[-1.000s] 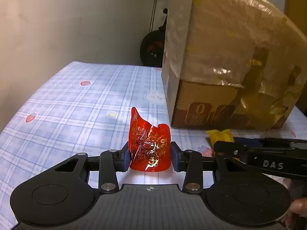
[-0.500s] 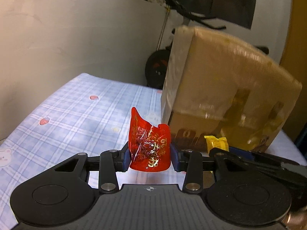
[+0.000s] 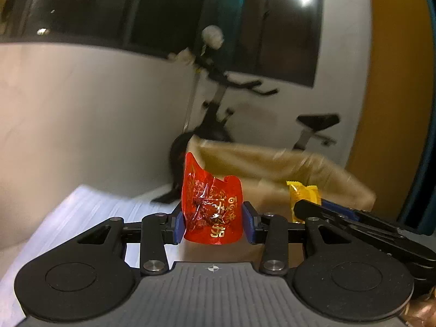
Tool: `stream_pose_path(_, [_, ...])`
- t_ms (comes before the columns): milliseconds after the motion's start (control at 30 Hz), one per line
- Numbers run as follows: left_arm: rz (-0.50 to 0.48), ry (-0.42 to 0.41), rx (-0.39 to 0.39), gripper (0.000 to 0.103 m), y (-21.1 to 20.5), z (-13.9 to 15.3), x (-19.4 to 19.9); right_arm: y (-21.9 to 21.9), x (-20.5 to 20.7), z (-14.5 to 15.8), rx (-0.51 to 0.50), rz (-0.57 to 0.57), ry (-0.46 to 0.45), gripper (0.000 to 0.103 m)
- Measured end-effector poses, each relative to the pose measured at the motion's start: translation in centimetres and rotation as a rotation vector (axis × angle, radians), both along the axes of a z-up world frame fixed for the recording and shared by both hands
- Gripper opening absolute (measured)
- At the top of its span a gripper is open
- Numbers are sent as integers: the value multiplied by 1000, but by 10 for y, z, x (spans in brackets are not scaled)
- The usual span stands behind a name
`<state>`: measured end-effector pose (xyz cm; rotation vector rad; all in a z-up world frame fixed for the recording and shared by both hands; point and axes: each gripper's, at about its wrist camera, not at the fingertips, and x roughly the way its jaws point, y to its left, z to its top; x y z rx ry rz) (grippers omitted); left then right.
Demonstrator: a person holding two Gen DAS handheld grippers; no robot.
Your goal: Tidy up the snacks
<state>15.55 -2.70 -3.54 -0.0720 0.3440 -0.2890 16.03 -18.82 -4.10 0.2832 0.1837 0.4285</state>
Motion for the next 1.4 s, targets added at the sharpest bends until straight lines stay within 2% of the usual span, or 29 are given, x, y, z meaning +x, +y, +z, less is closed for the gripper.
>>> stream_pose_path(167, [-48, -46, 9, 45, -23, 27, 33, -25, 25, 31, 10, -59, -36, 36])
stream_pose_path(333, [-72, 8, 46, 45, -48, 27, 79, -48, 51, 44, -25, -130, -19, 36])
stream_pose_path(567, [-83, 89, 113, 46, -64, 8, 125, -76, 90, 31, -70, -205, 123, 36])
stream_pose_path(633, [-88, 104, 136, 49, -68, 5, 131, -81, 91, 27, -69, -224, 153, 39])
stream_pose_path(800, [-95, 114, 167, 69, -75, 3, 142, -87, 92, 23, -70, -237, 185, 41])
stream_pose_path(867, [-83, 107, 180, 75, -75, 3, 141, -87, 89, 24, -75, -237, 187, 46])
stream_pose_path(933, [-67, 97, 197, 81, -72, 6, 133, -89, 89, 27, -74, -243, 184, 57])
stream_pose_path(967, [-59, 92, 203, 85, -71, 8, 131, -90, 89, 28, -74, -248, 183, 66])
stream_pose_path(1133, [-25, 76, 191, 88, -62, 16, 118, -96, 84, 34, -36, -248, 198, 90])
stream_pose_path(1233, [0, 77, 189, 90, -58, 19, 110, -98, 79, 39, -24, -262, 211, 98])
stream_pose_path(1400, [45, 34, 205, 92, -51, 26, 91, -96, 65, 49, -50, -271, 214, 102])
